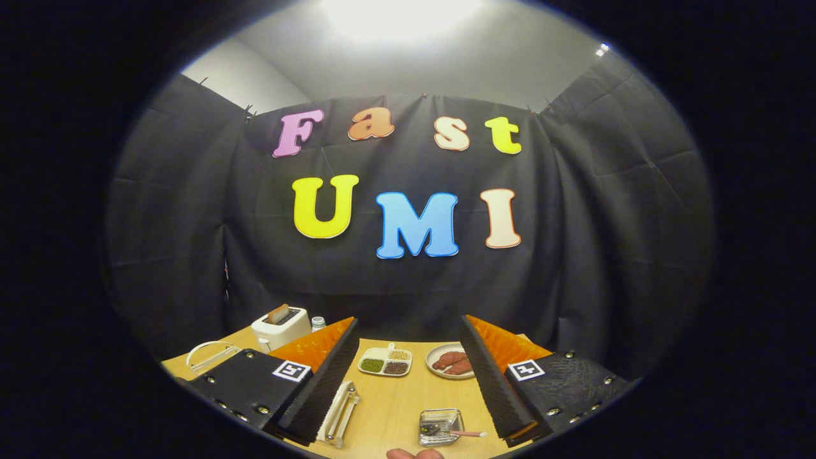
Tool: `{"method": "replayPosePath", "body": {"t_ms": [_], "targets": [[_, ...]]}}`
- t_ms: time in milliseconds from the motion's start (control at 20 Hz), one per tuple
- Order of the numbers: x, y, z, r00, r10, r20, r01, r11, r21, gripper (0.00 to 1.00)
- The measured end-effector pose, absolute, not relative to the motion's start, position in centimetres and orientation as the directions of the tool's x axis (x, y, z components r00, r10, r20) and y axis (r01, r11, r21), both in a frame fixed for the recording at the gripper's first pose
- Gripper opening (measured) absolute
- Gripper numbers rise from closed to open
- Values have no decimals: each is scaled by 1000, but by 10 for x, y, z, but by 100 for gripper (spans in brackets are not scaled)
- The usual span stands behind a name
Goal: Take the plate from the dish rack, then take the spoon from the basket and place it into the plate.
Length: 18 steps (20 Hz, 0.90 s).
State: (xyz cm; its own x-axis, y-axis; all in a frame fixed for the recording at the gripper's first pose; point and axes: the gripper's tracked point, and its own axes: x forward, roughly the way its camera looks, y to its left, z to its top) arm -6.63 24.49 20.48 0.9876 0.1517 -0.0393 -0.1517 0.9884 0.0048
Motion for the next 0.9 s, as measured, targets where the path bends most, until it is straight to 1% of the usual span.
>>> {"method": "replayPosePath", "body": {"t_ms": [150,250,400,500,600,900], "targets": [[-60,282,190,961,221,-164,-216,975,47,97],[-58,304,173,919,270,-287,-253,963,95,97],[-51,333,152,850,327,-413,-270,944,191,97],[-45,347,136,809,335,-483,-270,942,202,97],[-42,361,120,756,351,-553,-272,936,222,99],[-33,398,80,627,366,-687,-269,930,250,98]]}}
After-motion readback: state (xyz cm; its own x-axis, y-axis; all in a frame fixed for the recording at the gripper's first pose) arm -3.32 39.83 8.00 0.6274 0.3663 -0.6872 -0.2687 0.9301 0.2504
